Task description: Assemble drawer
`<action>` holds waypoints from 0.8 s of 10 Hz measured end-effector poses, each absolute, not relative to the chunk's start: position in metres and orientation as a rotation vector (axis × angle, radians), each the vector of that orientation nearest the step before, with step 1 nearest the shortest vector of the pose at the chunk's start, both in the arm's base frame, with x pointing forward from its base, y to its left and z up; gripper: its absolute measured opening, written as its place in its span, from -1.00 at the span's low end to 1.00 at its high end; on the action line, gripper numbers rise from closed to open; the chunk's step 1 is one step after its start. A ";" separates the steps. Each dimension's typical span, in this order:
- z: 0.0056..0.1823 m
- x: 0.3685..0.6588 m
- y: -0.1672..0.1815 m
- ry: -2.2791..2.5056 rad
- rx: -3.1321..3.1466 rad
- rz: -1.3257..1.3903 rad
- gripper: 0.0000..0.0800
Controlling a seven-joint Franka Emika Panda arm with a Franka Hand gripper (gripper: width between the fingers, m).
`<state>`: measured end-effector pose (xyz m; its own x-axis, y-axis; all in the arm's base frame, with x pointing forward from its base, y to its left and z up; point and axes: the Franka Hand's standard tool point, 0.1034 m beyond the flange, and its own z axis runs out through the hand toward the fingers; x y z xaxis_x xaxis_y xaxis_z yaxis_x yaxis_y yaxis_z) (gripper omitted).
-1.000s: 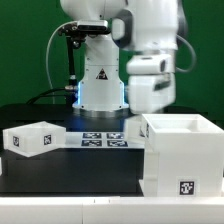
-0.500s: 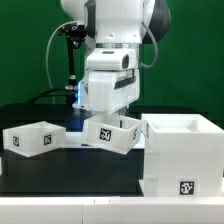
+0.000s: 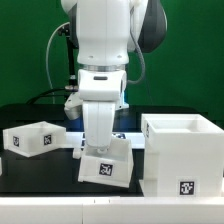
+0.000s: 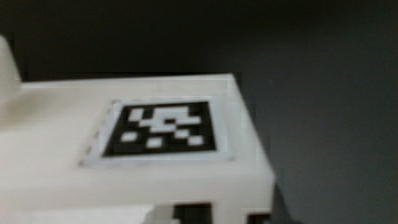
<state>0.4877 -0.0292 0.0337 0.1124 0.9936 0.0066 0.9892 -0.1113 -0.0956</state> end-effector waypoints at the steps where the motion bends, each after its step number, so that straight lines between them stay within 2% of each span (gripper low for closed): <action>1: 0.039 0.490 -0.033 -2.030 -2.303 0.073 -0.91; 5: 0.036 0.495 -0.037 -2.063 -2.236 0.103 -0.91; 8: 0.048 0.540 -0.035 -2.090 -2.146 0.121 -0.91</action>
Offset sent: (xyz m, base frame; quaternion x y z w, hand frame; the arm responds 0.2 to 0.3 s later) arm 0.0000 0.0000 0.0000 0.0000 0.0000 0.0000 1.0000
